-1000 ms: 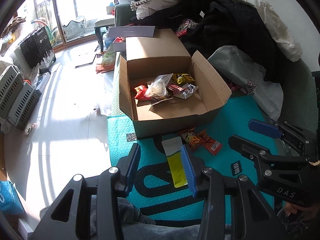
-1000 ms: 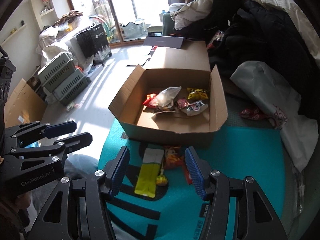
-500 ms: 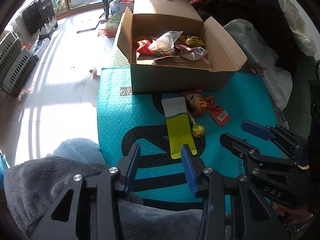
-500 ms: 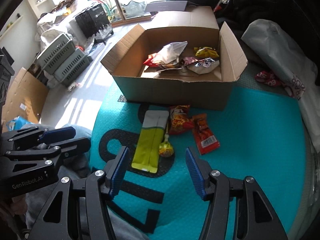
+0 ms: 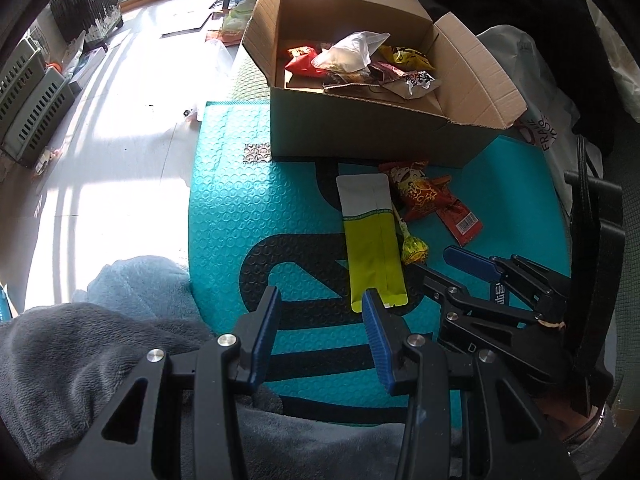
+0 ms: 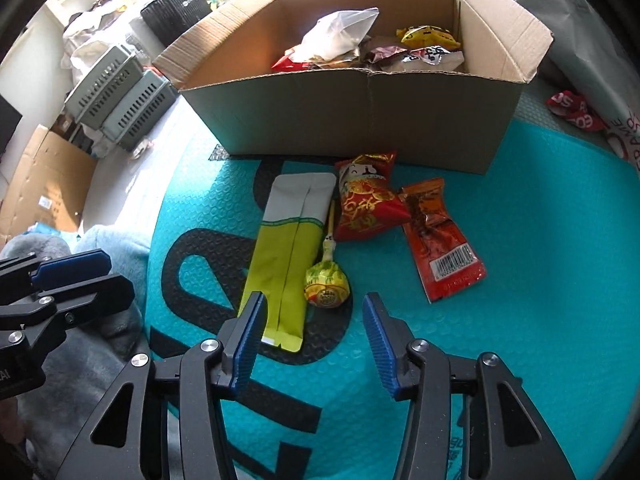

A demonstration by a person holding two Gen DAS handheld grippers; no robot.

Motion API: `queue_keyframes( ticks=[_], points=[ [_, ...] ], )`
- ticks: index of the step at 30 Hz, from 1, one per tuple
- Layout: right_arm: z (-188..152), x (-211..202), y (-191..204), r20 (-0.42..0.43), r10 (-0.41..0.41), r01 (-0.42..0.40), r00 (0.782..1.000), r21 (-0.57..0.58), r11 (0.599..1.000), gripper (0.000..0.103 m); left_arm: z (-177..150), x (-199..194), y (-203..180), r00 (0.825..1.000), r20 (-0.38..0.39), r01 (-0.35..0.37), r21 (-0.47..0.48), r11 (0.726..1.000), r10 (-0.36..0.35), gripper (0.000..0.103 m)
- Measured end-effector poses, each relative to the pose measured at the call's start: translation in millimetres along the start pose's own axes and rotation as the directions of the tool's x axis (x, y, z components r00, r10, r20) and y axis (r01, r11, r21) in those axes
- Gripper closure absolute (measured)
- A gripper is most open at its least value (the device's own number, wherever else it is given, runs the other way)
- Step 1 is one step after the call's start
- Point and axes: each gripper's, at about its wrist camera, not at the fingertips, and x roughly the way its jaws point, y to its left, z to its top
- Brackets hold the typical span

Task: Organize snacks
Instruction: 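Grasp the yellow-white pouch with the left tool while the right tool grasps the lollipop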

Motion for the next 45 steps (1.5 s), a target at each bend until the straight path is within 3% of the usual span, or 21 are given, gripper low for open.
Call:
queue_keyframes(
  ticks=[4,8,17,25,32,36,38,40,42,45],
  points=[
    [5,7,-6,0.002,0.023,-0.023,1.000,0.003,1.000,0.058,4,8,-1,1.000,-0.011,0.000,-0.004,1.000,0.000,0.062],
    [7,26,-14,-0.049,0.044,-0.043,0.998,0.024,0.999,0.077,10,13,-5,1.000,-0.018,-0.003,0.000,1.000,0.003,0.062],
    [0,7,-28,-0.017,0.079,-0.078,0.997,0.032,0.996,0.077,22,33,-23,0.998,-0.018,0.052,0.004,0.999,-0.052,0.062],
    [-14,-6,-52,-0.008,0.073,-0.072,0.997,0.076,0.994,0.077,29,67,-44,0.996,-0.059,0.065,0.038,0.997,-0.063,0.062],
    [-14,-8,-63,-0.007,0.076,-0.075,0.997,0.089,0.993,0.077,36,97,-43,0.992,-0.108,0.068,-0.003,0.998,-0.068,0.062],
    [-13,-7,-62,-0.009,0.079,-0.078,0.997,0.093,0.993,0.077,39,101,-44,0.992,-0.100,0.072,0.001,0.997,-0.071,0.062],
    [-12,-6,-63,-0.011,0.083,-0.081,0.997,0.096,0.992,0.077,41,104,-44,0.993,-0.097,0.070,-0.009,0.998,-0.071,0.055],
    [-11,-5,-64,-0.015,0.085,-0.083,0.996,0.096,0.992,0.077,40,109,-43,0.988,-0.110,0.108,-0.024,0.994,-0.110,0.035],
    [-9,-4,-64,-0.017,0.084,-0.082,0.996,0.096,0.992,0.077,41,110,-44,0.984,-0.108,0.137,-0.031,0.990,-0.139,0.026],
    [-9,-4,-63,-0.018,0.083,-0.081,0.996,0.095,0.992,0.077,42,112,-49,0.984,-0.111,0.138,-0.017,0.990,-0.139,0.021]
  ],
)
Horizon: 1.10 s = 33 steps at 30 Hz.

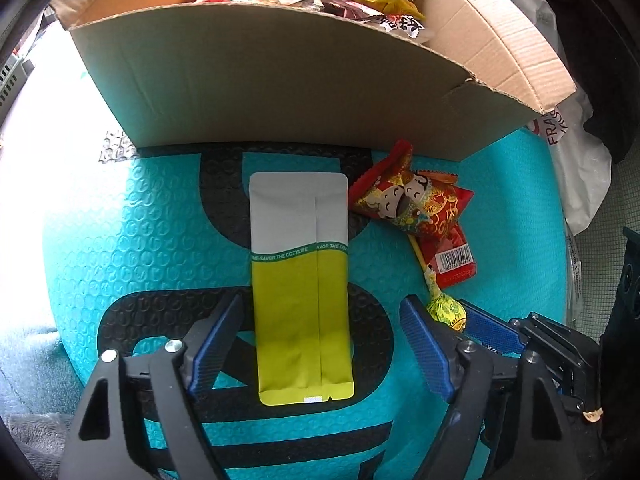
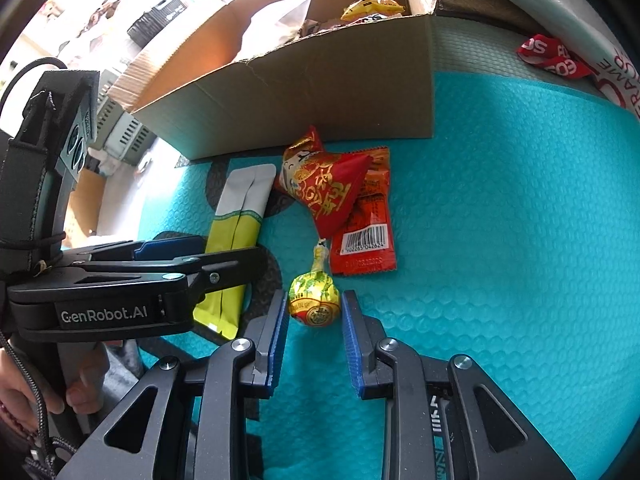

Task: Organize snacks
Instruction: 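Grasp the yellow-white pouch with the left tool while the right tool grasps the lollipop, then lift the yellow-white pouch with the left tool while the right tool lifts the lollipop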

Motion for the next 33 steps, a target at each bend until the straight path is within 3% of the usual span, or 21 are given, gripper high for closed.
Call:
queue_keyframes(
  ticks=[6,8,9,11,13,26,29,31,33],
  points=[
    [-2,0,3,0.002,-0.011,0.011,1.000,0.000,1.000,0.077,-1,1,-2,1.000,0.022,-0.008,0.000,1.000,0.008,0.022],
    [-1,0,4,0.001,-0.014,0.014,1.000,0.000,1.000,0.077,1,1,-3,0.998,0.034,-0.045,-0.001,0.999,0.045,0.036],
    [-1,0,4,0.000,-0.016,0.016,1.000,-0.001,1.000,0.077,1,-1,-2,0.996,0.044,-0.072,-0.002,0.997,0.072,0.051],
    [-1,0,5,0.000,-0.021,0.021,1.000,-0.001,1.000,0.077,0,-3,4,0.996,0.055,-0.063,-0.009,0.998,0.064,0.058],
    [-1,1,8,0.000,-0.028,0.028,1.000,-0.001,1.000,0.077,-1,-5,7,0.997,0.056,-0.047,-0.013,0.999,0.047,0.076],
    [-5,-2,12,0.004,-0.044,0.044,0.999,0.018,0.999,0.077,1,1,9,1.000,0.024,-0.017,-0.011,1.000,0.017,0.072],
    [-6,-2,11,0.004,-0.046,0.046,0.999,0.023,0.999,0.077,3,0,7,0.999,0.019,0.029,-0.003,1.000,-0.029,0.055],
    [-6,-3,12,0.003,-0.048,0.048,0.999,0.019,0.999,0.077,2,5,-4,0.998,0.014,0.054,0.013,0.998,-0.054,0.039],
    [-6,-3,12,0.004,-0.054,0.054,0.999,0.016,0.998,0.077,2,8,-11,0.999,0.011,0.042,0.030,0.999,-0.042,0.035]
  ],
)
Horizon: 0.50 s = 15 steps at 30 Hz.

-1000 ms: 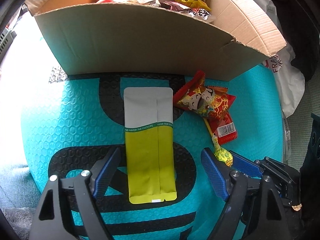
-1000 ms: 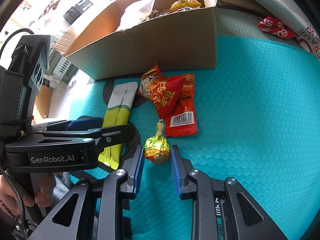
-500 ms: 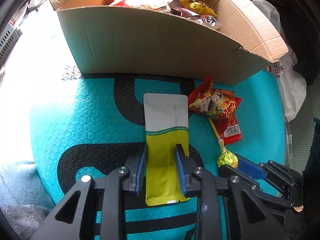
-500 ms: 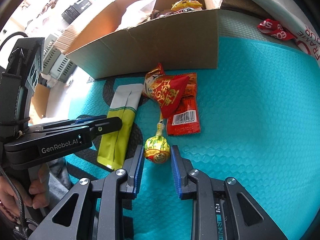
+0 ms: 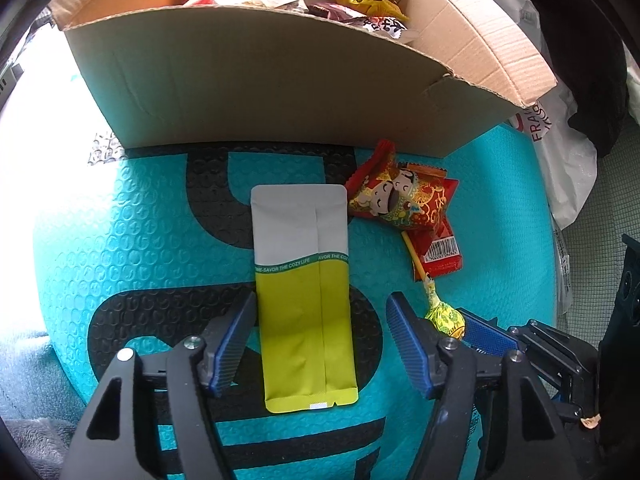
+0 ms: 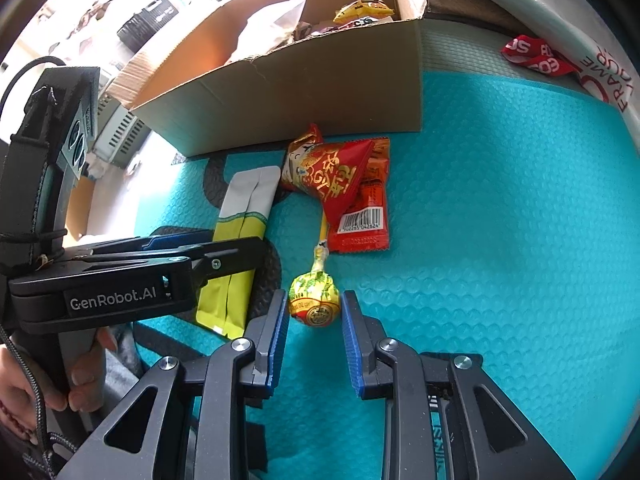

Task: Organize snacks
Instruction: 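Lift the yellow-white pouch with the left tool while the right tool lifts the lollipop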

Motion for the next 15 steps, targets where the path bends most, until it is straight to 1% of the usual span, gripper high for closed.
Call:
queue_keyframes(
  ticks=[4,7,11,12,14,15],
  points=[
    [-3,-2,-5,0.003,-0.012,0.012,1.000,0.014,1.000,0.077,-1,3,-12,0.998,0.017,-0.066,0.042,0.997,0.065,0.035],
    [-5,-4,-11,0.007,-0.021,0.021,1.000,0.019,1.000,0.077,0,7,-22,0.992,0.023,-0.122,0.072,0.990,0.121,0.035],
    [-9,-6,-16,0.011,-0.024,0.023,1.000,0.030,0.999,0.077,-2,11,-32,0.984,0.036,-0.177,0.113,0.978,0.174,0.035],
    [-10,-7,-17,0.011,-0.024,0.024,1.000,0.032,0.999,0.077,-2,13,-34,0.981,0.043,-0.195,0.124,0.973,0.192,0.038],
    [-12,-7,-19,0.010,-0.023,0.023,1.000,0.035,0.999,0.077,-3,13,-40,0.971,0.065,-0.238,0.143,0.961,0.230,0.049],
    [-12,-7,-20,0.009,-0.023,0.023,1.000,0.036,0.999,0.077,-3,13,-40,0.969,0.072,-0.243,0.145,0.959,0.235,0.054]
  ],
)
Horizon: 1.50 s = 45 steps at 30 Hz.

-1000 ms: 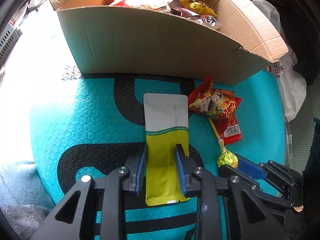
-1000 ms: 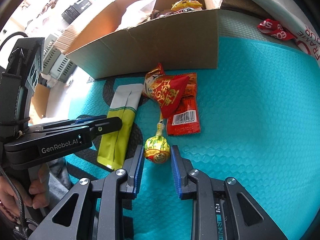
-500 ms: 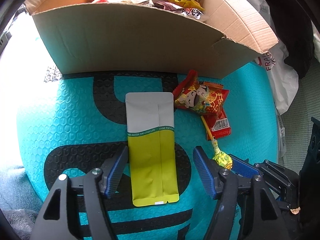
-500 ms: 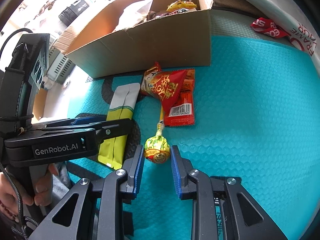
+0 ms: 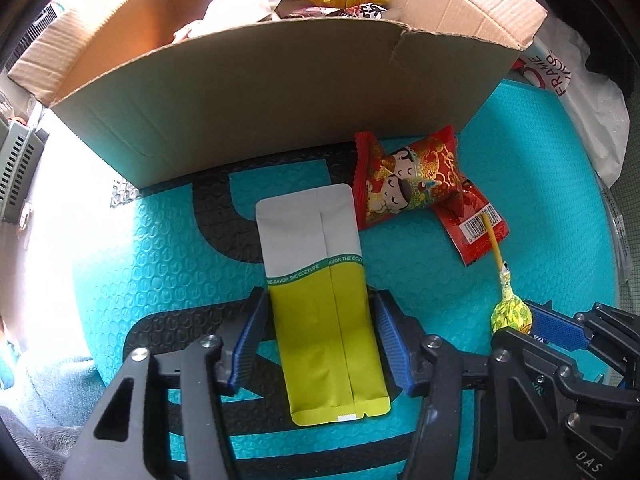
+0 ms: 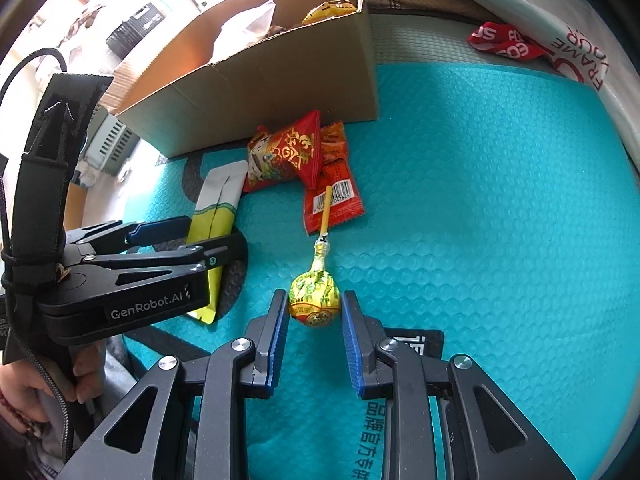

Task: Organize snacks
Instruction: 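Lift the yellow-white pouch with the left tool while the right tool lifts the lollipop, then carry the pouch and lollipop with both tools over the cardboard box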

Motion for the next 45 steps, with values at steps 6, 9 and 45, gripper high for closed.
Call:
queue_keyframes(
  ticks=[6,9,45],
  points=[
    [-1,-3,-2,0.006,0.008,-0.008,1.000,0.004,1.000,0.077,-3,-4,4,1.000,0.004,0.006,-0.015,1.000,-0.006,0.060],
    [-1,-6,-2,0.012,0.011,-0.012,1.000,0.003,1.000,0.077,-8,-9,13,1.000,-0.001,0.016,-0.027,1.000,-0.016,0.060],
    [42,-97,68,0.173,0.099,-0.071,0.980,-0.161,0.984,0.077,1,-186,45,0.944,0.315,0.124,-0.054,0.991,-0.101,0.060]
  ],
)
